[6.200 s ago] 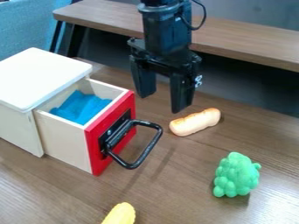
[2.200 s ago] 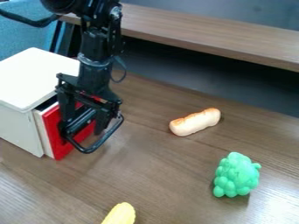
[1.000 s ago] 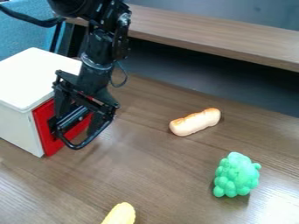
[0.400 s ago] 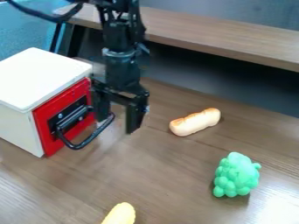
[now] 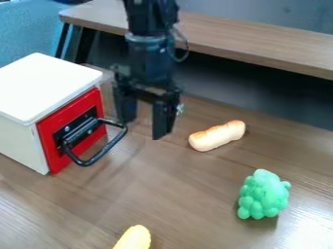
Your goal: Closed the open drawer
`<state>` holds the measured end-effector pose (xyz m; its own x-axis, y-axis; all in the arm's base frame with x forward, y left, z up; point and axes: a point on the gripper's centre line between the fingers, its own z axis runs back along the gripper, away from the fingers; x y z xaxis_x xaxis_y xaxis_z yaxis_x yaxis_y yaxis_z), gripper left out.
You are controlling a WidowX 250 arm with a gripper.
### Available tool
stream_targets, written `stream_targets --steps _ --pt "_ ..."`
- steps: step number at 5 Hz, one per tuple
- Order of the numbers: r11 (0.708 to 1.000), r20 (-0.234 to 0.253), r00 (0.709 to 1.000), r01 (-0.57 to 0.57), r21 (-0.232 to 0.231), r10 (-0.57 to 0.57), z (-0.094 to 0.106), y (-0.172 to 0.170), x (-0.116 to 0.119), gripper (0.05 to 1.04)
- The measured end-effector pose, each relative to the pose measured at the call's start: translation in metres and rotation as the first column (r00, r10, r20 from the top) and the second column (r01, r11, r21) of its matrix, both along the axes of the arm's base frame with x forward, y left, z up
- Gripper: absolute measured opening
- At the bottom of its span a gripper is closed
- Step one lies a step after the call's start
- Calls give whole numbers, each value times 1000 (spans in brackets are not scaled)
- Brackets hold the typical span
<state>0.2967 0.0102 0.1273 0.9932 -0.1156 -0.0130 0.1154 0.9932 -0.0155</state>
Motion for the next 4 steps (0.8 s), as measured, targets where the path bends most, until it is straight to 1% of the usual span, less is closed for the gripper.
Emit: stream_targets --steps 1,2,3,4 --pt "999 25 999 37 -6 -37 15 -11 -9 1000" --pt "999 71 997 43 -8 -42 32 -15 -18 1000" --pt "999 92 995 45 -29 -42 37 -18 -24 999" --pt "998 92 995 50 -36 -46 37 -20 -24 999"
